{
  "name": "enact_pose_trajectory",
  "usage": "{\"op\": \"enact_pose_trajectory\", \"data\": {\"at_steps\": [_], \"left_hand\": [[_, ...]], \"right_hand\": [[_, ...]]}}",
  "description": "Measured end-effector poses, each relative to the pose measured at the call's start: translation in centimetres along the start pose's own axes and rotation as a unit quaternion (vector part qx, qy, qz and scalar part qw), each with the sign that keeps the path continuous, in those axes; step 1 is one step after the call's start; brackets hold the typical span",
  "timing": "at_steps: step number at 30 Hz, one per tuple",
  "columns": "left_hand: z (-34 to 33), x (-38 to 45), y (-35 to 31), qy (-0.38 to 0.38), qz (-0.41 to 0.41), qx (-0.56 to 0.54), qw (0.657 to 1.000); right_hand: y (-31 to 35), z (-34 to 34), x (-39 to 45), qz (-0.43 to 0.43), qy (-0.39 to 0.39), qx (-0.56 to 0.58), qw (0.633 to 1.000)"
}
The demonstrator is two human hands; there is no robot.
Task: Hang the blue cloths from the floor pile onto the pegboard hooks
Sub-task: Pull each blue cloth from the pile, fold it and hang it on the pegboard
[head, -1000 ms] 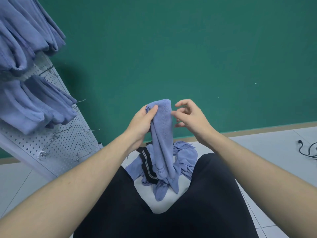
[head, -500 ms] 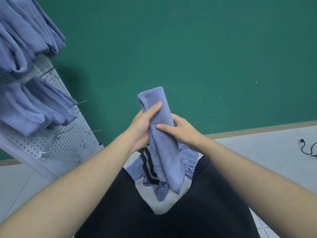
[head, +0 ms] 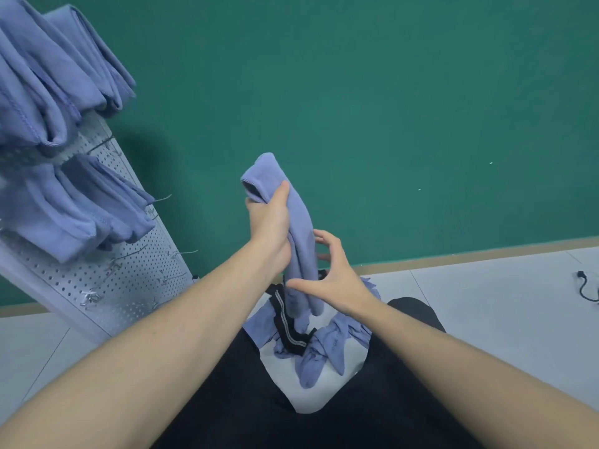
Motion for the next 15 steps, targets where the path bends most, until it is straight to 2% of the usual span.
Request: {"op": "enact_pose_trajectory", "data": {"at_steps": [3,7,12,15], "left_hand": [[-1.0,-0.6,0.4,-0.010,0.010,-0.012,1.000],[-1.8,-1.2,0.4,0.002,0.011,-0.011,1.000],[-1.4,-0.4,-0.6,0.050,-0.034,0.093,0.994],[-1.0,0.4,-1.2,0.077,-0.012,0.150,0.986]], "right_hand": [[0.6,-1.0,0.6,-0.048,-0.054,-0.029,0.997],[0.0,-1.6,1.6,-0.078,-0.065,-0.055,0.993],[-0.7,-0.2,1.4,-0.089,-0.121,-0.117,0.982],[-1.4,0.2,1.3,-0.055,-0.134,-0.186,0.972]]}}
Point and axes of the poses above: each hand's wrist, its own x-axis towards the middle knuckle, its own z-axis out of the back of the hand, y = z × x, the point moved 2 cm from there along x, towards the middle knuckle, and after that the axes turned 8 degrees about -x, right-handed, at the moved point
